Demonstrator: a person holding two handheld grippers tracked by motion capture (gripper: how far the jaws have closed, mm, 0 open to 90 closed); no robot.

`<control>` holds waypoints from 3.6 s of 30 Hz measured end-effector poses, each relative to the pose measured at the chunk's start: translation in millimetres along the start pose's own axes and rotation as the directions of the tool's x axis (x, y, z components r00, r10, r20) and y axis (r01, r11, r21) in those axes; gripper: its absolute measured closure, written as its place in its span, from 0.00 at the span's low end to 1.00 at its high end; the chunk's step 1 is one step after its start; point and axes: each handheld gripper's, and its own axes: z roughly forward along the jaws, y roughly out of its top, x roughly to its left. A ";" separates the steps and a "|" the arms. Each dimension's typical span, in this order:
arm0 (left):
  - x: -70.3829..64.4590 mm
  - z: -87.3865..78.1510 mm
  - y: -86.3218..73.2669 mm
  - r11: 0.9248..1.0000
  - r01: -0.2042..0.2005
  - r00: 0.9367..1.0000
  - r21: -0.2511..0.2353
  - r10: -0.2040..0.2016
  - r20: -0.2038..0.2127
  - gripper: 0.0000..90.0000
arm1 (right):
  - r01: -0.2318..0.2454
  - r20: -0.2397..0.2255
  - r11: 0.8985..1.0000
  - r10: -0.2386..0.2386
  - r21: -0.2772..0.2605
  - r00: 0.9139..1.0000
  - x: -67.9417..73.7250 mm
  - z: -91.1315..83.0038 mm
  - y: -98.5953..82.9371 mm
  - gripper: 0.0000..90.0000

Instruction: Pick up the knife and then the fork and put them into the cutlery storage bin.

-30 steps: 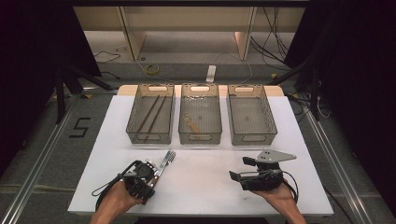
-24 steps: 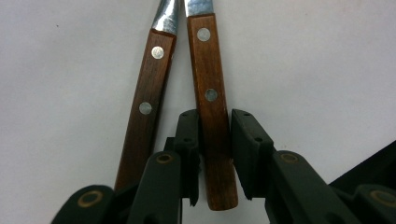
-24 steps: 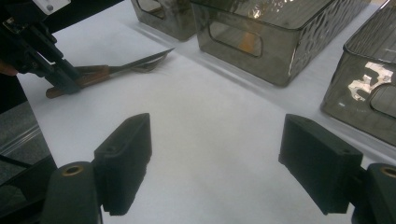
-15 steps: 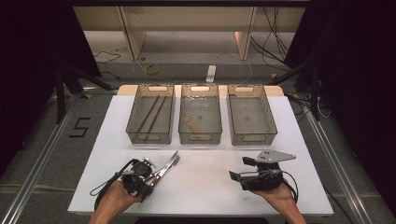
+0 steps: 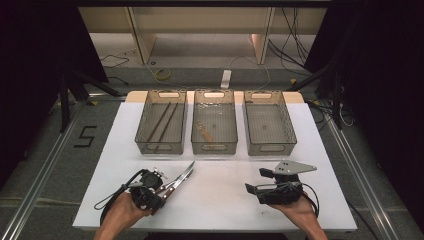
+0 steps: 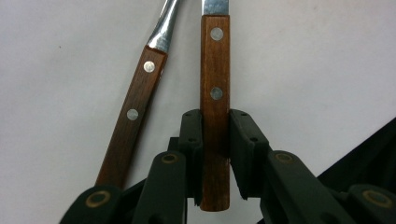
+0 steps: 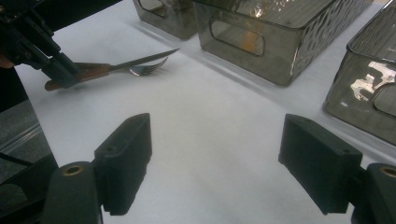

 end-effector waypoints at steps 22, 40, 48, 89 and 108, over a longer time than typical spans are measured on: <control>-30.5 -5.9 21.3 0.990 -0.138 0.986 -0.040 0.141 0.085 0.84 | 0.119 -0.075 0.993 -0.120 -0.019 0.990 29.3 10.1 7.7 0.28; -71.8 6.1 55.3 0.957 -0.289 0.946 -0.005 0.287 0.149 0.84 | 0.471 -0.096 0.880 -0.464 0.058 0.880 77.1 33.4 9.7 0.28; -87.3 -0.8 66.0 0.937 -0.349 0.925 -0.002 0.345 0.157 0.84 | 0.587 -0.111 0.806 -0.578 0.076 0.808 88.7 42.4 7.9 0.29; -107.3 -8.7 71.6 0.895 -0.445 0.875 0.026 0.428 0.227 0.84 | 0.914 -0.045 0.345 -0.931 0.212 0.361 114.6 62.1 -13.5 0.81; -90.7 -20.3 70.6 0.922 -0.383 0.895 -0.064 0.387 0.221 0.47 | 0.919 -0.059 0.320 -0.938 0.232 0.342 108.0 58.9 -13.5 0.87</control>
